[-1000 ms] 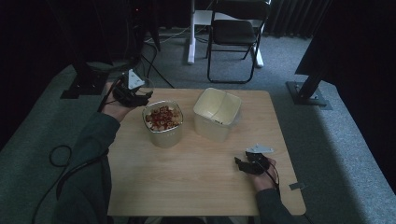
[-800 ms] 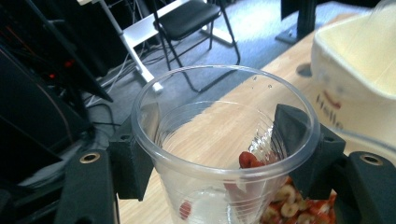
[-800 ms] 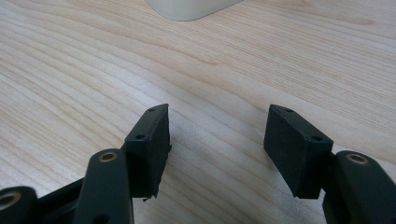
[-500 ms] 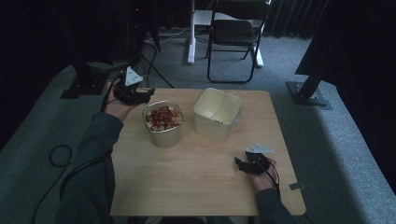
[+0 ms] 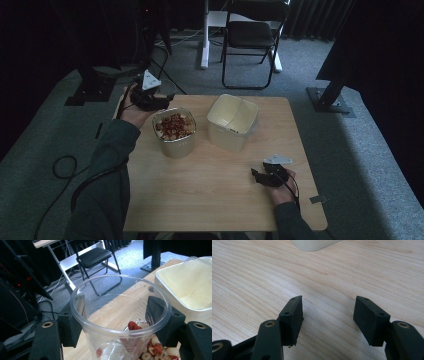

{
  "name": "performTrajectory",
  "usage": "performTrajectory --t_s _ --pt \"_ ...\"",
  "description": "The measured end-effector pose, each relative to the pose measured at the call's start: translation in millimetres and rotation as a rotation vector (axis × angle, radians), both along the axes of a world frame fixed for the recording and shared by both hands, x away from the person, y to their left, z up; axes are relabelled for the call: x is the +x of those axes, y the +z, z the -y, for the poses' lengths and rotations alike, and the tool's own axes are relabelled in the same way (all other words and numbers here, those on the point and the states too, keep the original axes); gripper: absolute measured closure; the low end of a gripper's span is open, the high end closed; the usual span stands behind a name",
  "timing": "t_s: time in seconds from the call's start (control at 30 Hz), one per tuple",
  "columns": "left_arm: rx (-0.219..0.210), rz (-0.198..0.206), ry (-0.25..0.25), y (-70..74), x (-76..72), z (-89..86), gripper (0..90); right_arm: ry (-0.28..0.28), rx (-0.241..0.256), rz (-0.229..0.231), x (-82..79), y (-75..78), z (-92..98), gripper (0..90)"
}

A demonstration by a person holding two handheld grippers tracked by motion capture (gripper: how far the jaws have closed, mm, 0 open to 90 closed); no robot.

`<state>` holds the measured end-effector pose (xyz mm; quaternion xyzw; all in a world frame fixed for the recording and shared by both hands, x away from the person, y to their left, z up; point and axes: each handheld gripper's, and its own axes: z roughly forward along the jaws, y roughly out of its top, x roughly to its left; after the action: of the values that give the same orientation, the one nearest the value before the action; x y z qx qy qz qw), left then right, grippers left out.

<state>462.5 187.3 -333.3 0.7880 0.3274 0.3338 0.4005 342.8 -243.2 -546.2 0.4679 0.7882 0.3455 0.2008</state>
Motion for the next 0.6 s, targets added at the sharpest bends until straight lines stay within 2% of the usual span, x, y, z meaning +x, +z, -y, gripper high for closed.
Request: performTrajectory --t_s 0.3,0.6 --pt "-0.020 -0.006 -0.019 1.7 4.2 13.5 33.0 0.002 0.000 0.000 0.1 0.0 0.1 40.1" --pt "-0.075 -0.015 -0.050 1.6 10.8 32.5 32.4 0.002 0.001 -0.001 0.2 0.0 0.3 40.0"
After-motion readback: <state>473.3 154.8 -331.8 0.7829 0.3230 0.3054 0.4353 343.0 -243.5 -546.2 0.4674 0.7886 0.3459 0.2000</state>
